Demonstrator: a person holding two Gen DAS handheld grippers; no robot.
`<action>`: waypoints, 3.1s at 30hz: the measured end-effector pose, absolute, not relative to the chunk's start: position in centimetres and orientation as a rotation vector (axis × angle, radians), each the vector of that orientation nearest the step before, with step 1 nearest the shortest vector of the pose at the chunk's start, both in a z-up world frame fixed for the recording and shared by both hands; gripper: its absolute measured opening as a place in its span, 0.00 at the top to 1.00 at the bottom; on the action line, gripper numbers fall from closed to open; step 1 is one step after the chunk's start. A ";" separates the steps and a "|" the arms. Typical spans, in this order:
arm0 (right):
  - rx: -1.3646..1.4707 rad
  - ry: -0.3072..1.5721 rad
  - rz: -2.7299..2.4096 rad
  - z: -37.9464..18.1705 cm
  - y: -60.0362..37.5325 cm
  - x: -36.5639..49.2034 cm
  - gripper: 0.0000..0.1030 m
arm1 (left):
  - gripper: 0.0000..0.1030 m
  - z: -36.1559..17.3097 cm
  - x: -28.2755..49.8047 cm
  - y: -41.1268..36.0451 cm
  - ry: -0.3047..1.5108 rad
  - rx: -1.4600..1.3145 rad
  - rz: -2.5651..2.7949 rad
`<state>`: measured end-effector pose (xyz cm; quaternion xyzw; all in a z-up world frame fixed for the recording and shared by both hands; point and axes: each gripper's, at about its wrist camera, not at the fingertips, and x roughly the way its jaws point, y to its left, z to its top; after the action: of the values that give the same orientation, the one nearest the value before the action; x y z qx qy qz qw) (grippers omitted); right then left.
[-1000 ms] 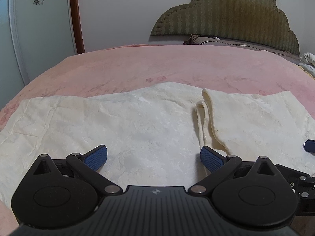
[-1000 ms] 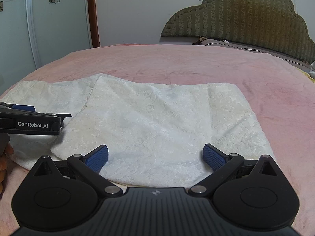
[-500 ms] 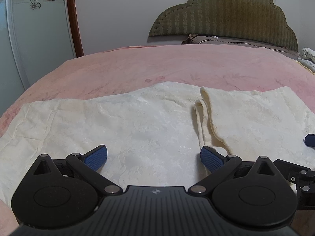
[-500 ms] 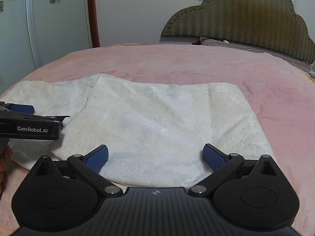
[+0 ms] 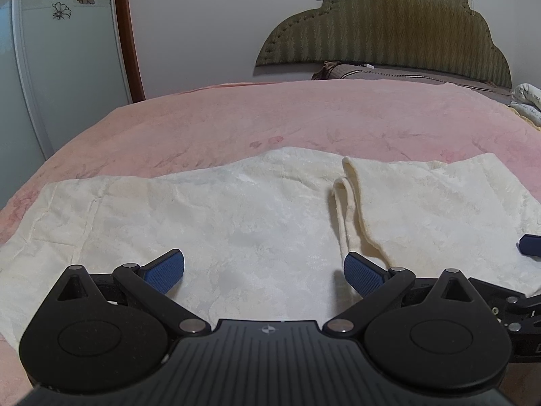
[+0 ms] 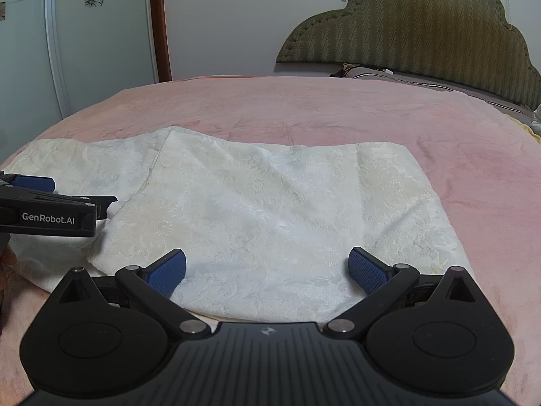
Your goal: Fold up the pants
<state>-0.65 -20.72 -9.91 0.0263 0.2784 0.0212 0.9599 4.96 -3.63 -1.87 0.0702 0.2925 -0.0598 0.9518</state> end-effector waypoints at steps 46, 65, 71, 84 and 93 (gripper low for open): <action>-0.759 0.185 0.466 -8.0 4.2 -5.9 0.01 | 0.02 3.3 -0.7 19.6 0.616 -0.048 0.282; -0.793 0.218 0.534 -9.6 11.3 0.3 0.82 | 0.02 -0.3 3.8 26.1 0.803 -0.964 -0.162; -0.508 0.330 0.669 -5.8 7.1 2.1 0.84 | 0.05 -1.3 5.7 26.0 0.724 -1.071 -0.067; -0.222 0.630 0.607 -6.8 -1.8 9.8 0.84 | 0.87 0.9 5.5 24.1 0.672 -0.781 0.003; -0.085 0.522 0.658 -3.0 -3.3 10.0 0.83 | 0.87 9.2 1.1 14.7 0.409 -0.404 -0.084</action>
<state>10.03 -3.34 -3.00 -0.0412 0.2533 0.3195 0.9122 1.15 14.73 9.16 -0.1990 0.2018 -0.0413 0.9581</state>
